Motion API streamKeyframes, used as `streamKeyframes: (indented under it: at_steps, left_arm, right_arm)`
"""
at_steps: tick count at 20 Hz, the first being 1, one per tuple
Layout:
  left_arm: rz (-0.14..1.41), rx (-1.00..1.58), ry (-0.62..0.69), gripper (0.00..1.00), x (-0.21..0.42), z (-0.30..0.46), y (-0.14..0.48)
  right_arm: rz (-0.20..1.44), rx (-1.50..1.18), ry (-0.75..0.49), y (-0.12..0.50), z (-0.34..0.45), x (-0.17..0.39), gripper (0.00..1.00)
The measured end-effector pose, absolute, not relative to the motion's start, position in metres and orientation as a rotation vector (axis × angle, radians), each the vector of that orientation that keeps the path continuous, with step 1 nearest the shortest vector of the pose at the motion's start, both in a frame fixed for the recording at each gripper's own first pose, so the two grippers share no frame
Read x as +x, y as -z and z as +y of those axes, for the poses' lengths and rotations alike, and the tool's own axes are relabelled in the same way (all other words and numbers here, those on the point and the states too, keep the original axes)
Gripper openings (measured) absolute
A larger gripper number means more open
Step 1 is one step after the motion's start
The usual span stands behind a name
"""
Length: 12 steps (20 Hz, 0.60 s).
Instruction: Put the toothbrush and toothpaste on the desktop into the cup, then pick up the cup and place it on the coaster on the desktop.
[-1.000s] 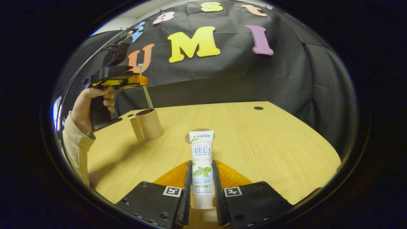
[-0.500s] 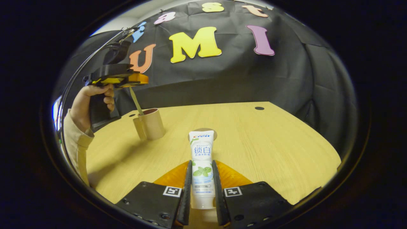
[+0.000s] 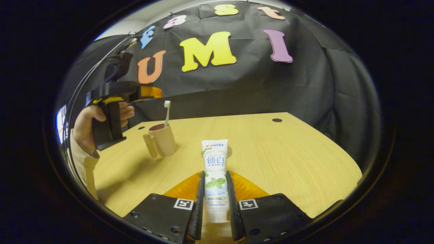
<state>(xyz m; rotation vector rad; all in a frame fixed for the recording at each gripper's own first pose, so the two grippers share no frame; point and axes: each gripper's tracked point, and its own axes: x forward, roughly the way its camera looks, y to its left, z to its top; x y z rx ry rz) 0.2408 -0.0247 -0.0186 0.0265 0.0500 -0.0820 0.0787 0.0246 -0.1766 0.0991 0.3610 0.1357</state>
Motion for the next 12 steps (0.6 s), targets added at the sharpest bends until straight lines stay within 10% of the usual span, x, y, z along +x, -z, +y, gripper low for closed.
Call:
streamKeyframes:
  at_steps: [12]
  left_arm:
    - [0.064,0.047,0.044,0.99,0.21,0.037,0.046]
  right_arm:
    - [0.192,0.091,-0.221,0.078,0.098,0.165,0.34]
